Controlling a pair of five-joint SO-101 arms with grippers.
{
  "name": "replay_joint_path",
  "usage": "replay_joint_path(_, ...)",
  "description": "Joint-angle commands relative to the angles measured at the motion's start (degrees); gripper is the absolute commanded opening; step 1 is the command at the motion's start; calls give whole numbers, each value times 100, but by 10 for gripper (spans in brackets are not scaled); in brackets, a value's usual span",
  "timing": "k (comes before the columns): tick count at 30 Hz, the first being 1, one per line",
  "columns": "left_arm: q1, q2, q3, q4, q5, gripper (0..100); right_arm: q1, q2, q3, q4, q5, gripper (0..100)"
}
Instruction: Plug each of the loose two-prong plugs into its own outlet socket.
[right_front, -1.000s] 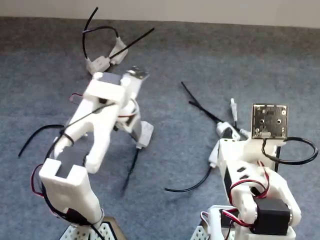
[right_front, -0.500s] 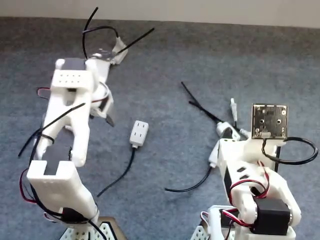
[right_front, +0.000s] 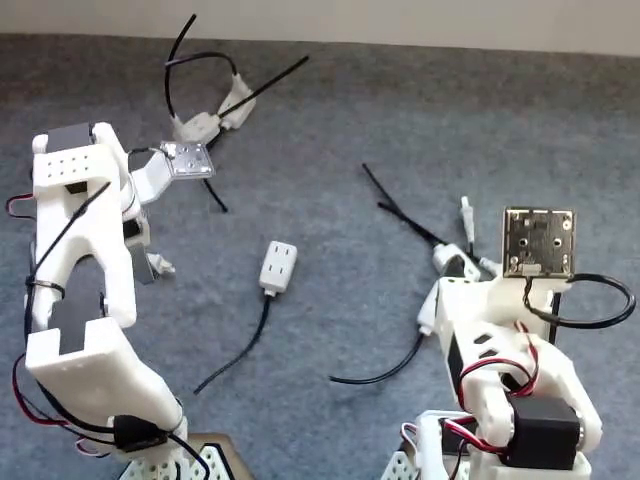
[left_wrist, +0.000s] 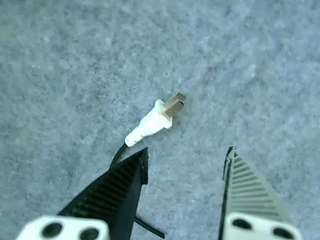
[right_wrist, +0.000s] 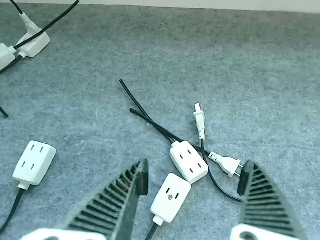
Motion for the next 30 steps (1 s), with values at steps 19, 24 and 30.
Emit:
replay_joint_path(19, -409, 1077, 382, -2136, -1916, 252, 48, 127, -22, -119, -26, 286)
replay_joint_path(24, -330, 1086, 444, -2127, -1916, 229, 48, 127, -22, -119, -26, 286)
replay_joint_path(30, -75, 1095, 453, -2119, -1890, 7, 48, 110, -22, -101, -26, 286)
